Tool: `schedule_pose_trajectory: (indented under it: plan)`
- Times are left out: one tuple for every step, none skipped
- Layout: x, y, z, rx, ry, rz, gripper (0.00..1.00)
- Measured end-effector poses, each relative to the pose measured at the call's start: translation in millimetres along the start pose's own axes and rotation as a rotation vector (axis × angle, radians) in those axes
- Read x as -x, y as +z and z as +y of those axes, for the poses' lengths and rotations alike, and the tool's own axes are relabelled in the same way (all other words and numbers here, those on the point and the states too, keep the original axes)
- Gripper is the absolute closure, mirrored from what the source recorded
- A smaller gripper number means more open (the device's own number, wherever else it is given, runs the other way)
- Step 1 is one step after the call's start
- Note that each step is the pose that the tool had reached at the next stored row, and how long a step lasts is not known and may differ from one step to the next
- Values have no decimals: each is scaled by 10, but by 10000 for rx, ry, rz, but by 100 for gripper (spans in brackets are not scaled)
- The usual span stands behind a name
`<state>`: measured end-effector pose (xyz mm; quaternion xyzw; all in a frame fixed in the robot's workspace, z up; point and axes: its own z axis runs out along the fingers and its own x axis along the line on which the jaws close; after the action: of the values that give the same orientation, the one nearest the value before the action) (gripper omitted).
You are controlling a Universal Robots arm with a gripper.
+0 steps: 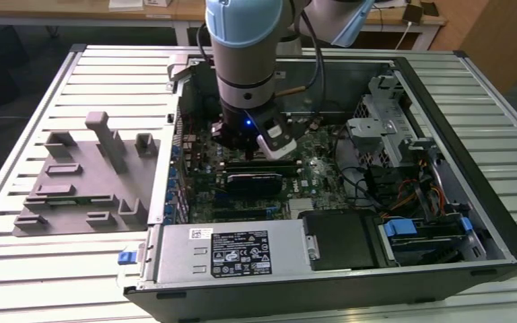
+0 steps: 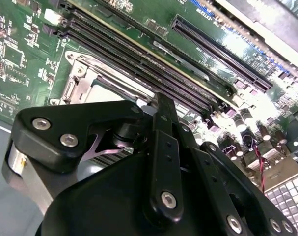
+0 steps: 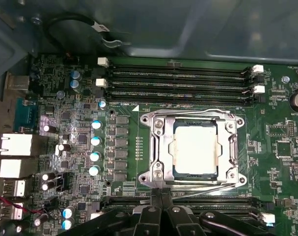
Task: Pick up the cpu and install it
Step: 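Install the second cpu locking lever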
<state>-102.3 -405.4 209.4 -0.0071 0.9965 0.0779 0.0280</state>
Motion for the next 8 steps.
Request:
schedule_pose_trajectory:
  plan:
    - [-3, 3, -11, 49, 4, -1, 89]
    - [-4, 7, -23, 98, 8, -2, 89]
    - [-6, 10, -35, 160, 12, -4, 89]
    - [-8, 12, -47, 235, 16, -5, 89]
    - [-11, 14, -58, 315, 20, -7, 89]
    - [-13, 17, -70, 388, 24, -7, 89]
    - [-15, 20, -83, 462, 28, -8, 89]
    - [-17, 24, -95, 530, 32, -9, 89]
